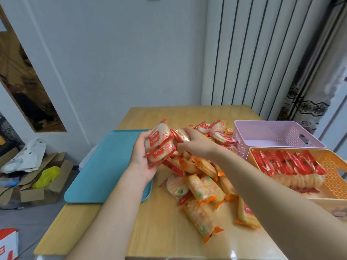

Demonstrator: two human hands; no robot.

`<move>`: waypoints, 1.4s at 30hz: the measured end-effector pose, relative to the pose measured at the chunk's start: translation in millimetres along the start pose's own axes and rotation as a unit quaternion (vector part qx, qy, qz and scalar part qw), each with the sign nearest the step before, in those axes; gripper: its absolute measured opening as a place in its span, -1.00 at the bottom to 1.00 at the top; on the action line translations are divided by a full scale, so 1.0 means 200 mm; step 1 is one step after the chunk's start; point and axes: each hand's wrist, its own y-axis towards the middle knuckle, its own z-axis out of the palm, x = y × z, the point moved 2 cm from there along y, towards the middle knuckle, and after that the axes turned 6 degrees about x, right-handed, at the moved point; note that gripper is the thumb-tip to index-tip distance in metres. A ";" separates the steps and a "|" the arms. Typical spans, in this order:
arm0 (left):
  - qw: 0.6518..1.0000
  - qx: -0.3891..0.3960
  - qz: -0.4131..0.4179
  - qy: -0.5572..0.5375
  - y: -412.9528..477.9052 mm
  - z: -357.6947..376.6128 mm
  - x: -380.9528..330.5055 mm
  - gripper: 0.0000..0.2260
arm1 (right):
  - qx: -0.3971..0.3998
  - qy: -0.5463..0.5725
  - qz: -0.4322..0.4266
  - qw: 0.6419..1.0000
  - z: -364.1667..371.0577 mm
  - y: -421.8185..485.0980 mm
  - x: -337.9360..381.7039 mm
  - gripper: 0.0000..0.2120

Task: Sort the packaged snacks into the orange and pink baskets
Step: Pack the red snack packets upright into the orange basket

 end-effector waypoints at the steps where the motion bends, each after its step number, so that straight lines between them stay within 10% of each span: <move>1: 1.000 0.004 0.007 0.011 0.01 0.02 -0.01 -0.75 | -0.007 -0.003 -0.004 1.000 -0.02 -0.02 0.01 -0.54; 25: 0.964 0.174 0.015 0.199 -0.08 1.35 0.70 -0.37 | -0.259 0.004 0.117 0.959 -0.92 -1.11 -0.61 -0.55; 32: 0.759 0.126 0.180 0.613 -0.03 1.14 0.79 -0.22 | -0.156 -0.263 0.272 0.912 -0.78 -1.12 -0.90 0.18; 35: 0.767 0.126 0.149 0.611 -0.03 1.08 0.77 -0.05 | -0.146 -0.164 0.261 0.940 -0.84 -1.12 -0.88 0.30; 42: 0.815 0.086 0.166 0.548 -0.07 1.00 0.74 -0.18 | -0.208 -0.125 0.187 0.952 -0.87 -1.09 -0.82 -0.28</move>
